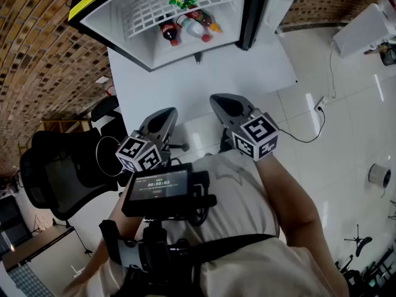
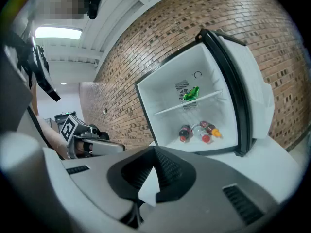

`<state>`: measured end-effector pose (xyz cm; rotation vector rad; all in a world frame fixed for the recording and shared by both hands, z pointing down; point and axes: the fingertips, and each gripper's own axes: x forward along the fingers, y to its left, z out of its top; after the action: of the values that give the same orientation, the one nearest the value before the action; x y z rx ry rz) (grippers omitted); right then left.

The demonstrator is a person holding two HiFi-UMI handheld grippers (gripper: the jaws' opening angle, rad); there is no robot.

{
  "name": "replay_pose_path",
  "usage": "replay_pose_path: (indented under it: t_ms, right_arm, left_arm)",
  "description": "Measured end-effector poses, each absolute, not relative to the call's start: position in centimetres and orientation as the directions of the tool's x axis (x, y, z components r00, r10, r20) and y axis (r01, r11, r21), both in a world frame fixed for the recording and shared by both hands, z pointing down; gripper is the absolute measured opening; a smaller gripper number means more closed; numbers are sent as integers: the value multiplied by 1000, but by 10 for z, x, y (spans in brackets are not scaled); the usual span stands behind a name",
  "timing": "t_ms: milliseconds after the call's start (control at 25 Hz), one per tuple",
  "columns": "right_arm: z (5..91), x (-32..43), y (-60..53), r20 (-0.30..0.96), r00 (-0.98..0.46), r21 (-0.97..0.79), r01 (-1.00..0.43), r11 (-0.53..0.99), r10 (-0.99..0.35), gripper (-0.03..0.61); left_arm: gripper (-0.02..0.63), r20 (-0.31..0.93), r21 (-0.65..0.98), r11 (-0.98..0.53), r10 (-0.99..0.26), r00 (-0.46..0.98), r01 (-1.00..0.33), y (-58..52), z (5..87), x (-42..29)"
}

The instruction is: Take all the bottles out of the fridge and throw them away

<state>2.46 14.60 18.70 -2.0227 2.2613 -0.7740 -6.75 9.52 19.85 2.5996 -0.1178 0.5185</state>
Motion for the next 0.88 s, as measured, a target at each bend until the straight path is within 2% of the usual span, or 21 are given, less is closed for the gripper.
replay_pose_path:
  t_ms: [200,360,520,880]
  right_arm:
    - [197,73,104,326,-238,-386,-917,101,-915,2]
    - [197,95,78,312,-358,-382,-895,229,-880,2]
    - [205,111,62,328,-436,-408,-865,291,-838,2]
    - [213,133,46,316,-411,-453,-857,244,-856,2]
  left_arm:
    - [20,428,431,-884,24,903,-181,65,209,-6]
    - [20,465,426,-869,-29,885,-252,33,222,38]
    - [20,483,429,-856,-52,874,-288,17,228,73]
    - [20,566,384,-838,-117,816,-387,-17,257,87]
